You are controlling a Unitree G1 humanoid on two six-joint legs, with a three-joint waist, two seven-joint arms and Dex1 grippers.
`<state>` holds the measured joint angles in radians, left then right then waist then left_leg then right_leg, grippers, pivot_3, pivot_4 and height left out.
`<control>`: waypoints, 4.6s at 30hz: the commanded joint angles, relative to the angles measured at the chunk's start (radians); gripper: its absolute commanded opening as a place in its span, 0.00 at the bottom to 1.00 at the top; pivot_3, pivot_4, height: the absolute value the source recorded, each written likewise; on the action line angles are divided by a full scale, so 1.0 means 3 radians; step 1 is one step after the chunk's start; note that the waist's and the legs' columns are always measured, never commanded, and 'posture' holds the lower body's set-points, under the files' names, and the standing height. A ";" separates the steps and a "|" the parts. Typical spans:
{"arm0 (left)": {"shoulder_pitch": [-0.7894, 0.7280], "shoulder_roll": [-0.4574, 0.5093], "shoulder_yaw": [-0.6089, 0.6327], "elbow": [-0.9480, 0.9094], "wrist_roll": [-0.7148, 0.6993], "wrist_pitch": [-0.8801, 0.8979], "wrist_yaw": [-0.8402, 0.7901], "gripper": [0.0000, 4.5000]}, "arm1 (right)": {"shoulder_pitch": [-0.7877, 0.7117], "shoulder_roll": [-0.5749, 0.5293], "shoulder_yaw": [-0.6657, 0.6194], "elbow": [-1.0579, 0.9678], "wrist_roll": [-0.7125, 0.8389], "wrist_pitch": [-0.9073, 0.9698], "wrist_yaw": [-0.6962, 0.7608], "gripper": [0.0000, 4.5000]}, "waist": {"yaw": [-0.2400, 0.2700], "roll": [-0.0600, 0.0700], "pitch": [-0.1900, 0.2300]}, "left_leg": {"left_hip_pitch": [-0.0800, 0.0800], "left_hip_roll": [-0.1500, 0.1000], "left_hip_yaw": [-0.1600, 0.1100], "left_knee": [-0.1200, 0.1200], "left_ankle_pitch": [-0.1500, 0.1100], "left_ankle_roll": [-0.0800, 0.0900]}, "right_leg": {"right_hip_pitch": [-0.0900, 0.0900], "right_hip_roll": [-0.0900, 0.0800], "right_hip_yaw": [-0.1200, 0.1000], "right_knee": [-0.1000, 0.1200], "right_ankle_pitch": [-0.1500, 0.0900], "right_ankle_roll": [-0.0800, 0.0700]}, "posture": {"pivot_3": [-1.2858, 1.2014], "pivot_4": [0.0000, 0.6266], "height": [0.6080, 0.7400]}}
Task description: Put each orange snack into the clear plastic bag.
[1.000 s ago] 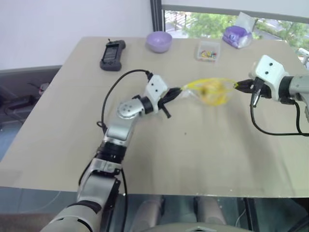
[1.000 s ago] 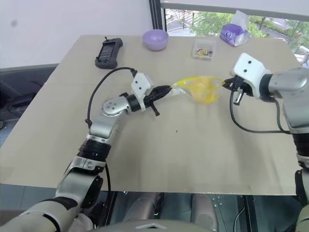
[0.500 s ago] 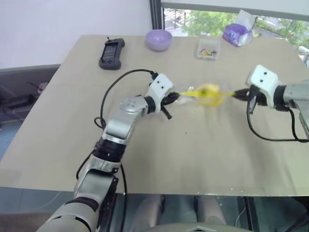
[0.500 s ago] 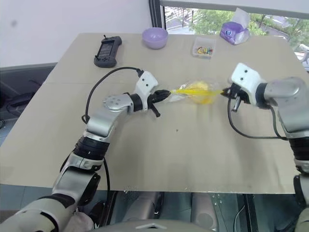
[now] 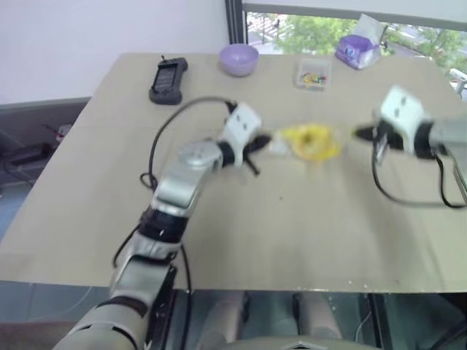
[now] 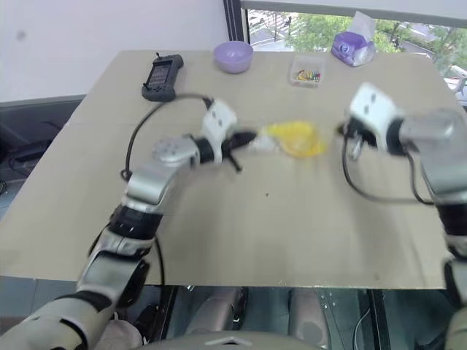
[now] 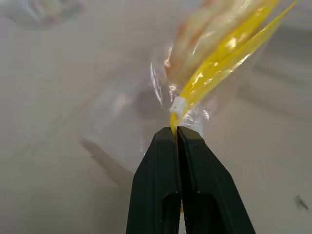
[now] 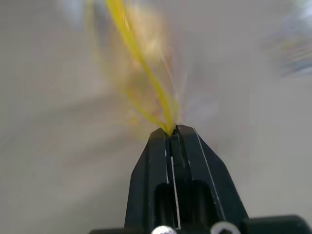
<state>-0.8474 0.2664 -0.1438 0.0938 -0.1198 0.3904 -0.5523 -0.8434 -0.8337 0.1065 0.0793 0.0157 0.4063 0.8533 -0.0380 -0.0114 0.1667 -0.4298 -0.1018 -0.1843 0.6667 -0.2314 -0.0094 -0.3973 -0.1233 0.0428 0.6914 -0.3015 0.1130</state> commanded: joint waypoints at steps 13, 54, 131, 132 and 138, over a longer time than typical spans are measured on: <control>0.0645 0.0478 -0.0251 -0.0623 -0.0112 0.0587 -0.0549 0.00 | 0.0998 -0.0676 -0.0067 -0.0905 0.0361 0.0452 0.0845 0.01 | -0.0031 0.0003 -0.0004 | -0.0007 0.0000 0.0012 -0.0008 -0.0009 0.0016 | -0.0004 -0.0003 0.0010 -0.0019 0.0000 0.0000 | 0.52 0.24 1.00; 0.1533 -0.0002 -0.0041 -0.1172 -0.0735 -0.0292 -0.0609 0.00 | 0.0533 0.0113 0.0331 -0.1446 0.0460 -0.0158 0.0542 0.40 | 0.0027 0.0001 -0.0004 | 0.0024 0.0005 0.0035 -0.0004 -0.0010 0.0016 | 0.0006 0.0001 0.0034 0.0003 -0.0001 0.0000 | 0.52 0.24 1.00; 0.1404 0.0459 0.0321 -0.0932 -0.0690 -0.0305 -0.0247 0.29 | 0.0760 -0.0404 0.0052 -0.0853 0.0063 -0.0233 0.0457 0.40 | 0.0018 0.0001 -0.0004 | 0.0026 0.0006 0.0035 -0.0014 -0.0010 0.0016 | 0.0006 0.0002 0.0035 -0.0005 -0.0001 0.0000 | 0.52 0.24 1.00; 0.1401 0.0460 0.0306 -0.0924 -0.0660 -0.0330 -0.0256 0.42 | 0.0760 -0.0403 0.0053 -0.0856 0.0066 -0.0222 0.0464 0.53 | 0.0018 0.0001 -0.0004 | 0.0026 0.0006 0.0035 -0.0014 -0.0010 0.0016 | 0.0006 0.0002 0.0035 -0.0006 -0.0001 0.0000 | 0.52 0.24 1.00; 0.1408 0.0457 0.0294 -0.0885 -0.0626 -0.0408 -0.0305 0.42 | 0.0792 -0.0402 0.0079 -0.0893 0.0084 -0.0172 0.0491 0.53 | 0.0019 0.0001 -0.0004 | 0.0026 0.0006 0.0036 -0.0015 -0.0010 0.0016 | 0.0006 0.0002 0.0035 -0.0006 -0.0001 0.0000 | 0.52 0.24 1.00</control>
<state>-0.4266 0.4017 -0.0663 -0.1404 -0.3144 0.2931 -0.6371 -0.6000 -0.9516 0.1743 -0.1624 0.0367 0.3501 1.0017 -0.0324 -0.0111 0.1655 -0.4221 -0.0999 -0.1736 0.6622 -0.2344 -0.0046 -0.3955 -0.1228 0.0533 0.6894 -0.3018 0.1131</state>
